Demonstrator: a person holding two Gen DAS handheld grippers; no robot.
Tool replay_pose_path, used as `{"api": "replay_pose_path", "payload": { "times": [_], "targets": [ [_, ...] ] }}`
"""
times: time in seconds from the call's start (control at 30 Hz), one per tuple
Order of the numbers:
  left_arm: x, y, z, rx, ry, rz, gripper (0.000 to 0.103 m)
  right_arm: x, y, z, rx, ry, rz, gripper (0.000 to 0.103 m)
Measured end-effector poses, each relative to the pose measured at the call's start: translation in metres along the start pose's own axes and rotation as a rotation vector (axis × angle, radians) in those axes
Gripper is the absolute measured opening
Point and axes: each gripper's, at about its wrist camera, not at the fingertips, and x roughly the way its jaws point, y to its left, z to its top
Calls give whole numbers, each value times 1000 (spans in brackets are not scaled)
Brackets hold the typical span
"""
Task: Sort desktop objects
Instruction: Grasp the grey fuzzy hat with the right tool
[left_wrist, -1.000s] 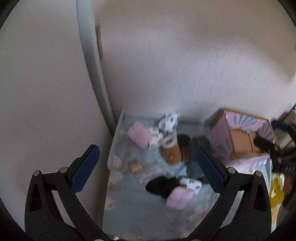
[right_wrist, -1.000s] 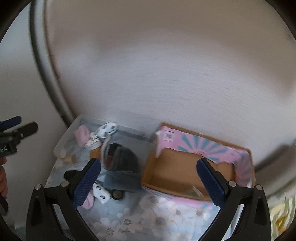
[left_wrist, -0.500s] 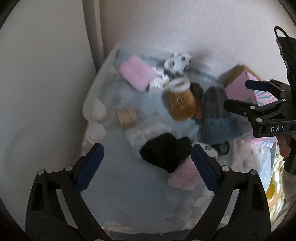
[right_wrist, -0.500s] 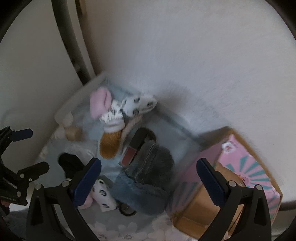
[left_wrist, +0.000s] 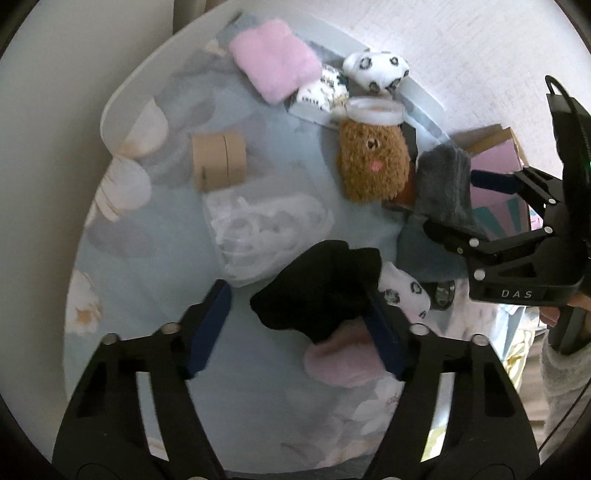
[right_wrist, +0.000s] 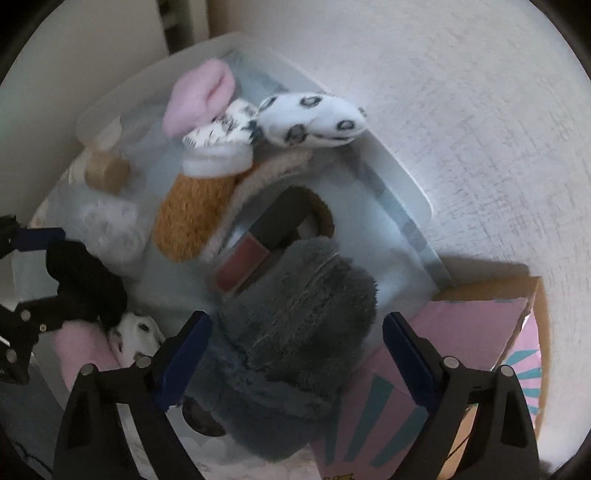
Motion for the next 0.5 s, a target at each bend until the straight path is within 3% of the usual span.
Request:
{"api": "replay_pose_path", "payload": {
  "times": [0.03, 0.07, 0.13, 0.2, 0.23, 0.27, 0.5],
  "targets": [
    [2, -1, -2, -1, 9, 0, 51, 0, 1, 0, -13, 9, 14, 84],
    [5, -1, -4, -6, 15, -8, 41, 2, 0, 0, -16, 25, 48, 68],
    [5, -1, -7, -10, 7, -17, 36, 3, -2, 0, -14, 40, 56, 65],
    [5, -1, -7, -19, 6, -39, 28, 1, -7, 1, -8, 35, 64, 53],
    [4, -1, -8, -24, 2, -42, 27, -2, -10, 1, 1, 30, 64, 48],
    [4, -1, -8, -32, -4, -44, 25, -4, -14, 2, 8, 28, 57, 35],
    [-5, -5, -9, -41, -43, -51, 19, -20, -47, -1, 93, 8, 164, 13]
  ]
}}
